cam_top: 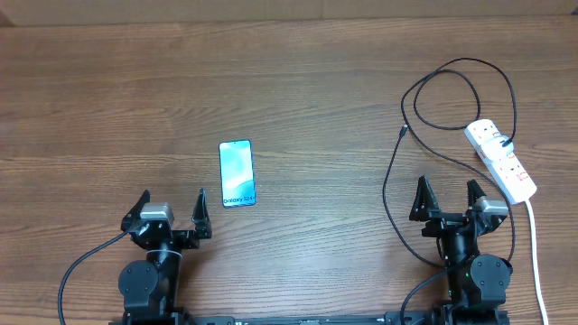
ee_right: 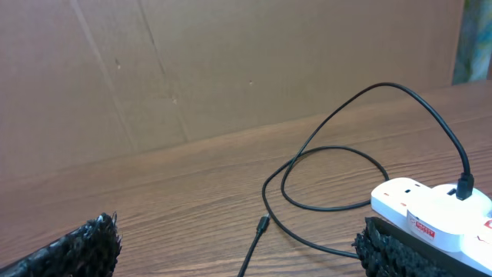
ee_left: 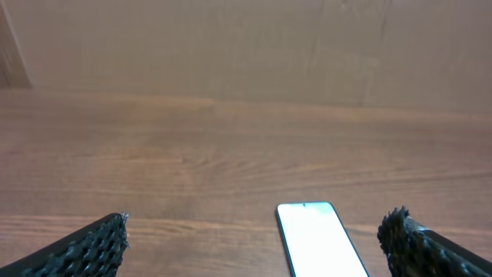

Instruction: Plug charger to phone and switch on socket

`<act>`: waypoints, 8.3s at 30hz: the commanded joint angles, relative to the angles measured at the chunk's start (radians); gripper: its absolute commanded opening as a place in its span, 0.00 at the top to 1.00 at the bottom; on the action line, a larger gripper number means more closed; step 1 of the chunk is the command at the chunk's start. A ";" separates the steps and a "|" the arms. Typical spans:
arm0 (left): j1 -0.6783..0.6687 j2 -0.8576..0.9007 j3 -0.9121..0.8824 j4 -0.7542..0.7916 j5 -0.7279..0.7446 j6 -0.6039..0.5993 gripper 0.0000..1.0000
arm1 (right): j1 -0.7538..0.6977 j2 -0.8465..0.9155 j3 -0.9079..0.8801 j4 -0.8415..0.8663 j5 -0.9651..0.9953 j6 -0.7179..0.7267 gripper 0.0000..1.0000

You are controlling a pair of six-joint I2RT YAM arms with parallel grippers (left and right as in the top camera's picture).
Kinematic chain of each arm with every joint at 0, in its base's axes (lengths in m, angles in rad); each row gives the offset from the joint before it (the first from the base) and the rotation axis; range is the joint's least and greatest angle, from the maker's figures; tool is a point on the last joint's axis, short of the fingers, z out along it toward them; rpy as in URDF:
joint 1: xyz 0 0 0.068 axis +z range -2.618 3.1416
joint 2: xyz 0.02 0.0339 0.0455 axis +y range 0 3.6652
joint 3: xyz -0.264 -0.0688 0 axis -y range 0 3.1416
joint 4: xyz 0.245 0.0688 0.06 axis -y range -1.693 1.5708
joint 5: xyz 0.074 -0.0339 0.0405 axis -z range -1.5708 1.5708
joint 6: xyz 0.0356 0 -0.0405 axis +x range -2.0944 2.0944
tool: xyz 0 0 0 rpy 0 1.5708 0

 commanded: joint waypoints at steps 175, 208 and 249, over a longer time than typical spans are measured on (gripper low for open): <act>-0.329 2.025 1.444 -0.879 -0.023 -0.377 0.51 | -0.003 -0.009 -0.010 0.005 0.002 -0.008 0.00; -0.329 2.025 1.753 -1.349 0.353 -0.373 0.54 | -0.003 -0.009 -0.010 0.005 0.002 -0.008 0.00; -0.330 2.025 1.754 -1.554 0.587 -0.302 0.56 | -0.003 -0.009 -0.010 0.005 0.002 -0.008 0.00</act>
